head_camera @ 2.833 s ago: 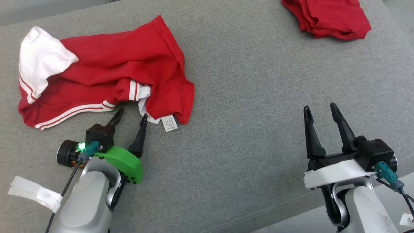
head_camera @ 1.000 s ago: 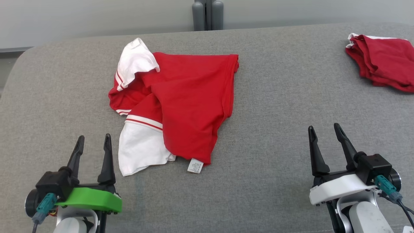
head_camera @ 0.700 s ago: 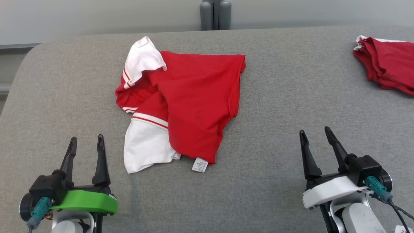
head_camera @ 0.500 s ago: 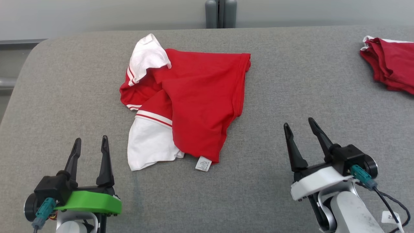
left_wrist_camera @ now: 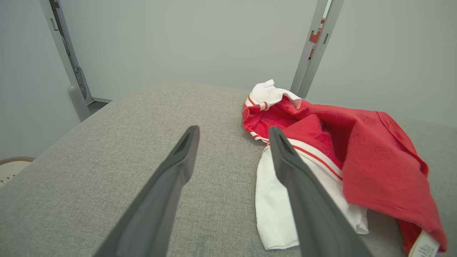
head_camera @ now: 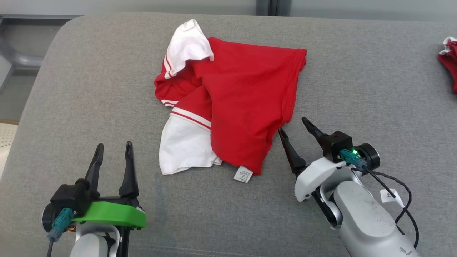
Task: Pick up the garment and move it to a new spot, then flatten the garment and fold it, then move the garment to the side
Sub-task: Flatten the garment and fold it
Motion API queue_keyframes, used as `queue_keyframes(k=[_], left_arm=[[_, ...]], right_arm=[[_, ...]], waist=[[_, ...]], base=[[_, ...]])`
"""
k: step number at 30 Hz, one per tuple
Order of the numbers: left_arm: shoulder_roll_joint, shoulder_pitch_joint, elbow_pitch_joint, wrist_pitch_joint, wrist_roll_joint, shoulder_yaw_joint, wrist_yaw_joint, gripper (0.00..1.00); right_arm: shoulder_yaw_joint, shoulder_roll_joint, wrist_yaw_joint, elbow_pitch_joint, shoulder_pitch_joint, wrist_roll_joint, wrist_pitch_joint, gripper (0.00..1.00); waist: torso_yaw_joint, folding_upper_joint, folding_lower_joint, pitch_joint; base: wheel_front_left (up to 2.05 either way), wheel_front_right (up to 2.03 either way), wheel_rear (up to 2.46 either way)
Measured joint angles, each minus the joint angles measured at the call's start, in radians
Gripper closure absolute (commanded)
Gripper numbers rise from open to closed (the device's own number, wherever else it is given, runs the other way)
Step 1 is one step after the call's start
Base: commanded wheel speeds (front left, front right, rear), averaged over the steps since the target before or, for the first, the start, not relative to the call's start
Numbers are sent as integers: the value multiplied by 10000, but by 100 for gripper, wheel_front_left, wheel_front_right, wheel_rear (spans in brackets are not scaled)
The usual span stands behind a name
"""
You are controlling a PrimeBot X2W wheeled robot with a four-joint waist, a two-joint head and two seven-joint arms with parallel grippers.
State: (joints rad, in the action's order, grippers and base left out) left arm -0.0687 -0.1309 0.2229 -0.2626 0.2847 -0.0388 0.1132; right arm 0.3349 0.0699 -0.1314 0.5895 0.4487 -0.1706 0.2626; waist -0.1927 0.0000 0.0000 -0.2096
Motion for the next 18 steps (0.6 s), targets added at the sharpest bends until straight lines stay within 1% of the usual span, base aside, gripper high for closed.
queue_keyframes(k=[5, 11, 12, 13, 14, 18], left_arm=[[117, -127, 115, 0, -19, -25, 56, 0], [153, -187, 136, 0, -40, -27, 98, 0], [157, -188, 142, 0, -40, -25, 100, 0], [159, -189, 146, 0, -42, -25, 102, 0], [163, -189, 150, 0, -48, -27, 107, 0], [169, -190, 186, 0, -71, 29, 111, 0]], right_arm=[[424, -109, 0, 1475, 605, -219, -2, 0], [899, -176, 2, 2761, 1071, -548, 0, 0], [968, -182, 2, 2924, 1153, -654, 6, 42], [1037, -186, 2, 3049, 1231, -731, 23, 64], [1137, -186, 2, 3181, 1334, -807, 31, 100], [1269, -209, -2, 3312, 1504, -1158, 29, 100]], waist=[[-366, 0, 0, -233], [-665, 0, 0, -398], [-689, 0, 0, -417], [-704, 0, 0, -428], [-712, 0, 0, -435], [-639, 0, 0, -392]], base=[[0, 0, 0], [0, 0, 0], [0, 0, 0], [0, 0, 0], [0, 0, 0], [0, 0, 0]])
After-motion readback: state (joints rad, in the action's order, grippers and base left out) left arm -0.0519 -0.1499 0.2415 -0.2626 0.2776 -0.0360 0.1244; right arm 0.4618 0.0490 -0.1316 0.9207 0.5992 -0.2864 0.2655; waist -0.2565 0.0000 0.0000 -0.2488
